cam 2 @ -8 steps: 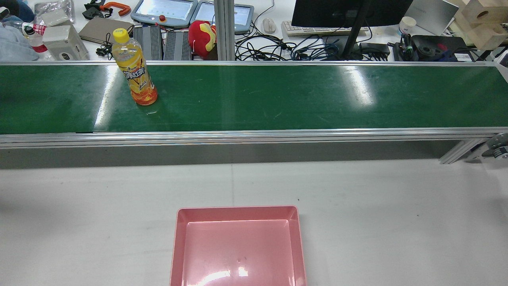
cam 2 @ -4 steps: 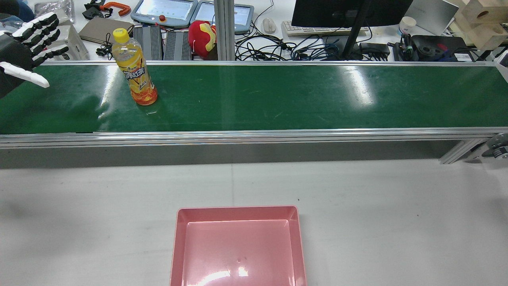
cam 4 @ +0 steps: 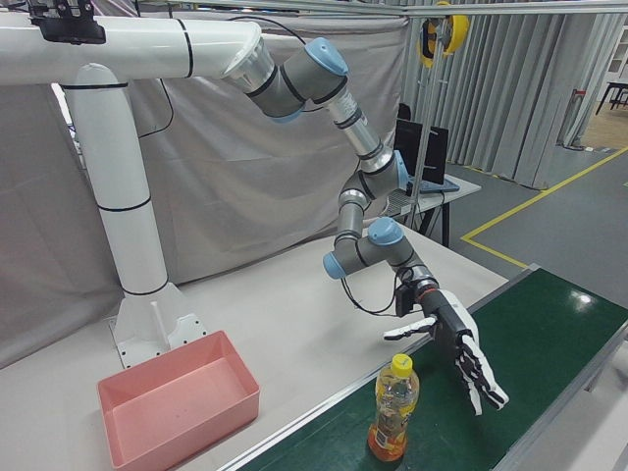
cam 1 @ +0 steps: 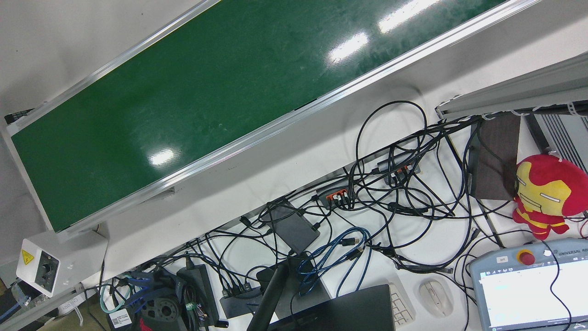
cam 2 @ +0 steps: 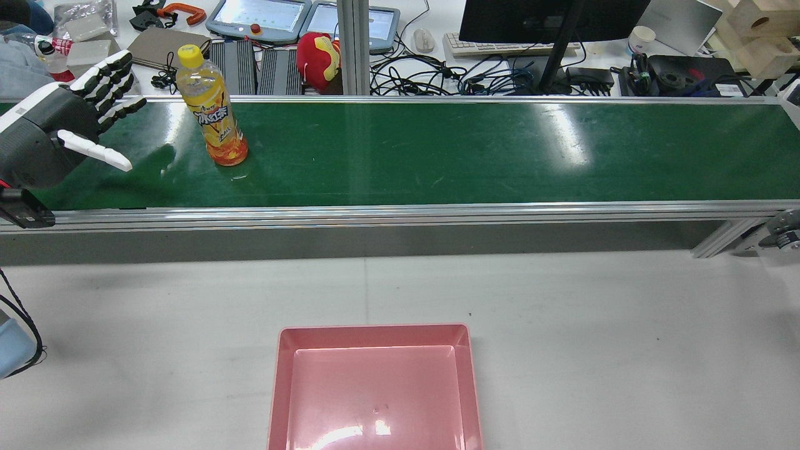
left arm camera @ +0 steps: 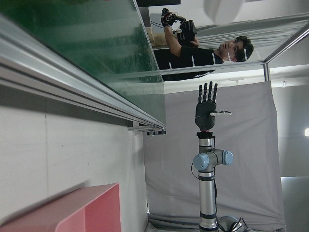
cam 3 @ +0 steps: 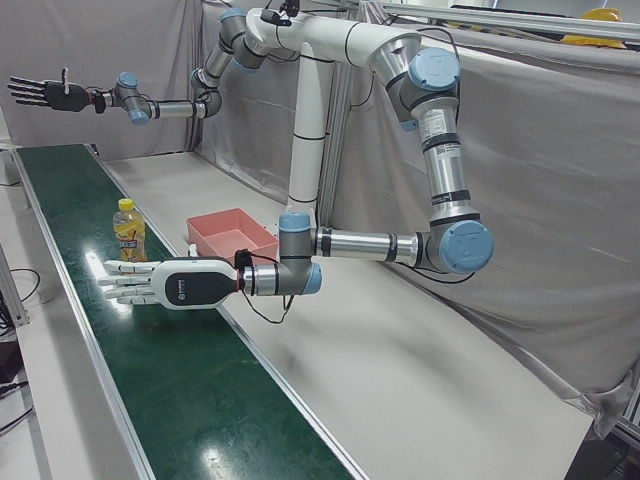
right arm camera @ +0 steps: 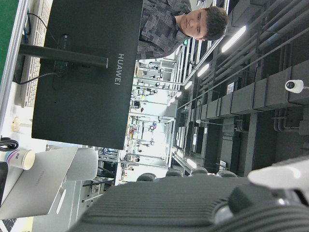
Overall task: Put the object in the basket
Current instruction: 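Move the open left hand beside the juice bottle on the belt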
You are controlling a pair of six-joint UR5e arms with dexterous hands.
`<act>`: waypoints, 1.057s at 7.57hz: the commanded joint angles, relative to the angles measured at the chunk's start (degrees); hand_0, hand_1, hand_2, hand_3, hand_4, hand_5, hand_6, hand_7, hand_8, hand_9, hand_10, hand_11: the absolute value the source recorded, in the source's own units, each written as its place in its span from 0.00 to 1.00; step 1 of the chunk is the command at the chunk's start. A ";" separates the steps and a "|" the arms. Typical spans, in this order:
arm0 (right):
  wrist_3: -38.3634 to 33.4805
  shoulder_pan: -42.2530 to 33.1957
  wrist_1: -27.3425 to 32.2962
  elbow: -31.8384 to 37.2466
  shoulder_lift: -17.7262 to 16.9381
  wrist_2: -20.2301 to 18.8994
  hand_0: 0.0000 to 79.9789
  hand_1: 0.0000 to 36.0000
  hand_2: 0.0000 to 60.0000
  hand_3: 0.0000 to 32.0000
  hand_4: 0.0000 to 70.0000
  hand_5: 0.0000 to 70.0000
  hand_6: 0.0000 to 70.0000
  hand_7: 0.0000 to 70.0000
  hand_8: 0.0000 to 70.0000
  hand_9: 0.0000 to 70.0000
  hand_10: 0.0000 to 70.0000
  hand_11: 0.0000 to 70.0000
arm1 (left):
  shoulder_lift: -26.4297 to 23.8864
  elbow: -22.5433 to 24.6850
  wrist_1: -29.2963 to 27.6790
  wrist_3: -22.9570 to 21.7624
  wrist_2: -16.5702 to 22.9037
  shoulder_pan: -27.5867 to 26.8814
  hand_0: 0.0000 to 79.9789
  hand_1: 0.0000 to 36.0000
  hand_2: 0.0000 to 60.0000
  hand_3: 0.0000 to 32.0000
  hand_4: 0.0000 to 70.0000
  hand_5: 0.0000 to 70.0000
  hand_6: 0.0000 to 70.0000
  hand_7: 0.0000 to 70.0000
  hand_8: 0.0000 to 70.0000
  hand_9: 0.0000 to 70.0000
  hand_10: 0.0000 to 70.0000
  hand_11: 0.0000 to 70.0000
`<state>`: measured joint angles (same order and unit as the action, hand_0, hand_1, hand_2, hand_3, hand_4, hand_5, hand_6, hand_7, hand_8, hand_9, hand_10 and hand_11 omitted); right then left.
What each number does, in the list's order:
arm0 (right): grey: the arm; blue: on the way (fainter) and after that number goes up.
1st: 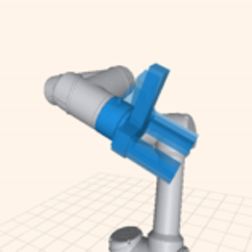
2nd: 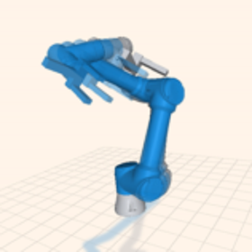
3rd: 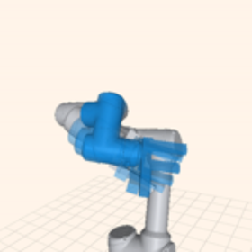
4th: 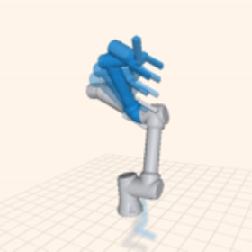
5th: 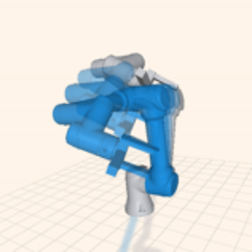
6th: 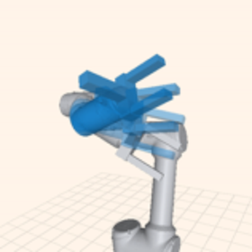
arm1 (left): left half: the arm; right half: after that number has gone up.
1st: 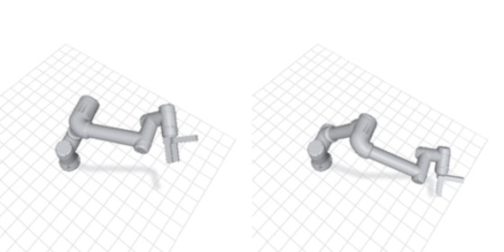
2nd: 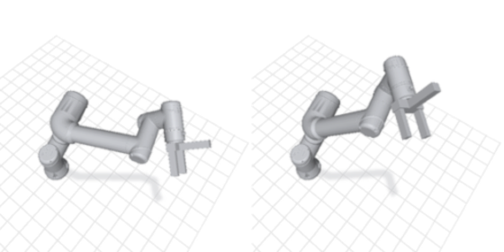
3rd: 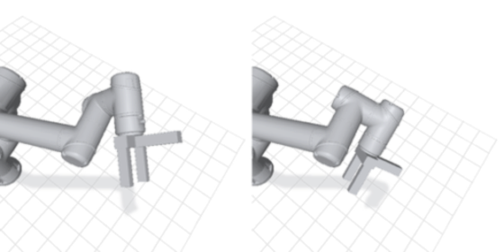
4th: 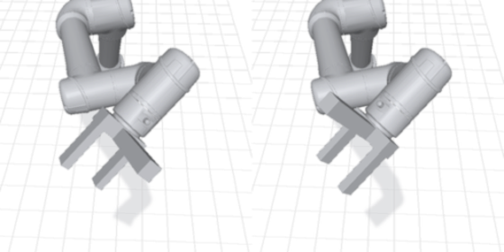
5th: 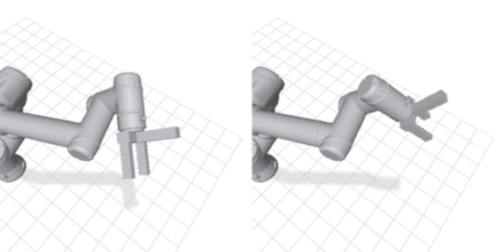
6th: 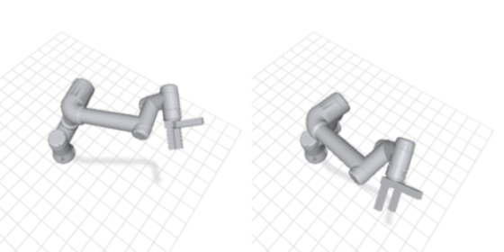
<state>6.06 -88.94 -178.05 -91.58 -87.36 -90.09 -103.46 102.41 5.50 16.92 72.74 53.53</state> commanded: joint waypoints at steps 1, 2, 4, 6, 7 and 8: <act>0.00 0.00 -0.02 -0.01 0.00 0.00 0.00 0.00 0.00 0.00 0.00 0.00 0.00 0.00 0.00 0.00 0.00 0.00 | -4.01 -0.54 2.49 -0.04 -2.25 -3.69 0.81 0.28 0.00 0.12 0.04 0.18 0.00 0.00 0.00 0.00 0.03 0.08; 0.00 0.00 0.07 -0.01 0.00 0.00 0.00 0.00 0.00 0.00 0.00 0.00 0.00 0.00 0.00 0.00 0.00 0.00 | -6.12 -0.54 4.15 -0.04 -2.25 -3.78 0.78 0.20 0.00 0.08 0.06 0.19 0.00 0.01 0.00 0.00 0.03 0.07; 0.00 0.00 -0.02 -0.01 0.00 0.00 0.00 0.00 0.00 0.00 0.00 0.00 0.00 0.00 0.00 0.00 0.00 0.00 | -8.94 -0.72 5.84 1.09 -2.34 -3.78 0.79 0.26 0.00 0.03 0.08 0.23 0.00 0.01 0.00 0.00 0.02 0.07; 0.00 0.00 -0.02 -0.01 0.00 0.00 0.00 0.00 0.00 0.00 0.00 0.00 0.00 0.00 0.00 0.00 0.00 0.00 | -12.01 -2.90 6.19 1.19 -2.25 -3.78 0.78 0.28 0.00 0.01 0.08 0.24 0.00 0.02 0.00 0.00 0.03 0.07; 0.00 0.00 0.07 -0.01 0.00 0.00 0.00 0.00 0.00 0.00 0.00 0.00 0.00 0.00 0.00 0.00 0.00 0.00 | -13.68 -4.66 6.19 1.19 -2.25 -3.78 0.77 0.28 0.00 0.00 0.08 0.26 0.00 0.02 0.00 0.00 0.03 0.07; 0.00 0.00 -0.02 -0.09 0.00 0.00 0.00 0.00 0.00 0.00 0.00 0.00 0.00 0.00 0.00 0.00 0.00 0.00 | -14.92 -5.72 6.19 1.19 -2.25 -3.78 0.77 0.29 0.00 0.00 0.08 0.26 0.00 0.02 0.00 0.00 0.03 0.08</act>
<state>6.07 -88.94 -178.04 -91.58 -87.36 -90.09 -115.44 99.24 11.59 18.05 70.48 49.75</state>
